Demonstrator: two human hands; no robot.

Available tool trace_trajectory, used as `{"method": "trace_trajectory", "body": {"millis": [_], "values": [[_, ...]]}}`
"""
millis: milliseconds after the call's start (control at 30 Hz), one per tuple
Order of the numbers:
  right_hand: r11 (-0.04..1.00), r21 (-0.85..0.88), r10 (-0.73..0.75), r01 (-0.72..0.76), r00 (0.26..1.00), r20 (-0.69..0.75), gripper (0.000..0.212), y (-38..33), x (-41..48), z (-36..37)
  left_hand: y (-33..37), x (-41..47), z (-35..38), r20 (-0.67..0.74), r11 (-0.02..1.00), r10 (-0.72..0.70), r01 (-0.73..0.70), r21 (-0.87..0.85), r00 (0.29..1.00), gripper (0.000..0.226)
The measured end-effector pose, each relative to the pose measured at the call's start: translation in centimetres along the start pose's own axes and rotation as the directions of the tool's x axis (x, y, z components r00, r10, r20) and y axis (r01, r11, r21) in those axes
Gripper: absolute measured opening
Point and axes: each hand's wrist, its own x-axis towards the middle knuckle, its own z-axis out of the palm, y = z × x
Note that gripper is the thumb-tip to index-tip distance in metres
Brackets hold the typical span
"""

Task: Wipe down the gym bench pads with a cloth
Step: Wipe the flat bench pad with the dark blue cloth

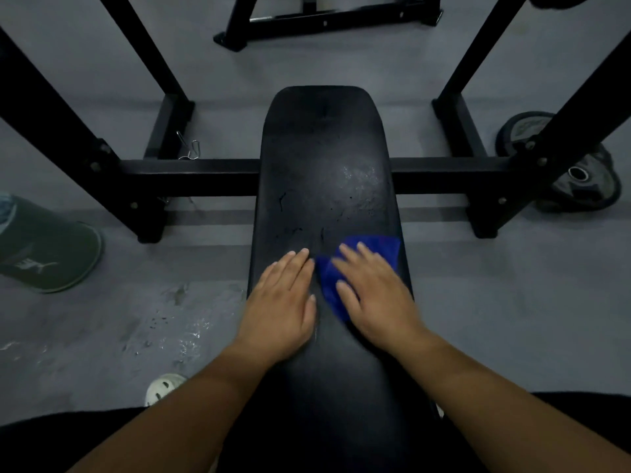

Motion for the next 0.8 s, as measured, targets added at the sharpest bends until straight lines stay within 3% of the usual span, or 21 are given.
{"method": "trace_trajectory", "body": {"millis": [100, 267, 300, 367, 467, 533, 600, 667, 800], "values": [[0.982, -0.013, -0.189, 0.191, 0.978, 0.087, 0.049, 3.2, -1.8, -1.7, -0.3, 3.1, -0.6, -0.002, 1.0, 0.002, -0.002, 0.013, 1.0, 0.063], [0.986, 0.04, 0.164, -0.161, 0.983, -0.081, 0.053, 3.1, 5.2, -0.8, 0.0, 3.9, 0.0, -0.007, 0.999, -0.01, 0.01, 0.045, 1.0, 0.062], [0.991, 0.01, 0.134, -0.134, 0.987, -0.091, 0.053, 2.1, 4.7, -0.3, 0.0, 3.8, 0.1, 0.001, 0.999, -0.008, 0.008, 0.05, 1.0, 0.062], [0.998, -0.037, -0.061, 0.06, 0.998, -0.021, 0.051, 1.3, 1.6, 0.3, 0.1, 3.9, 0.0, 0.02, 0.998, -0.013, 0.012, 0.058, 1.0, 0.064], [0.964, -0.002, -0.263, 0.264, 0.959, 0.105, 0.053, 3.3, -2.1, -1.7, 0.4, 4.1, -0.6, 0.053, 0.997, -0.029, 0.025, 0.072, 0.998, 0.064], [0.981, -0.006, -0.191, 0.192, 0.977, 0.098, 0.059, 4.8, -1.2, -3.0, 0.5, 4.0, -1.0, 0.06, 0.998, -0.034, 0.031, 0.057, 0.998, 0.064], [0.998, 0.034, 0.047, -0.048, 0.999, 0.022, 0.06, 4.8, 1.7, -3.4, 0.4, 4.2, -1.1, 0.061, 0.999, -0.03, 0.028, 0.023, 0.998, 0.064], [0.983, 0.052, 0.178, -0.177, 0.984, -0.019, 0.057, 3.3, 3.8, -2.5, 0.1, 4.5, -1.0, 0.045, 0.999, -0.014, 0.015, -0.035, 0.999, 0.063], [0.995, 0.074, 0.069, -0.072, 0.997, 0.046, 0.059, -0.9, 1.1, -0.3, -1.1, 4.3, -1.2, 0.063, 0.967, -0.01, 0.025, -0.253, 0.998, 0.056]]}}
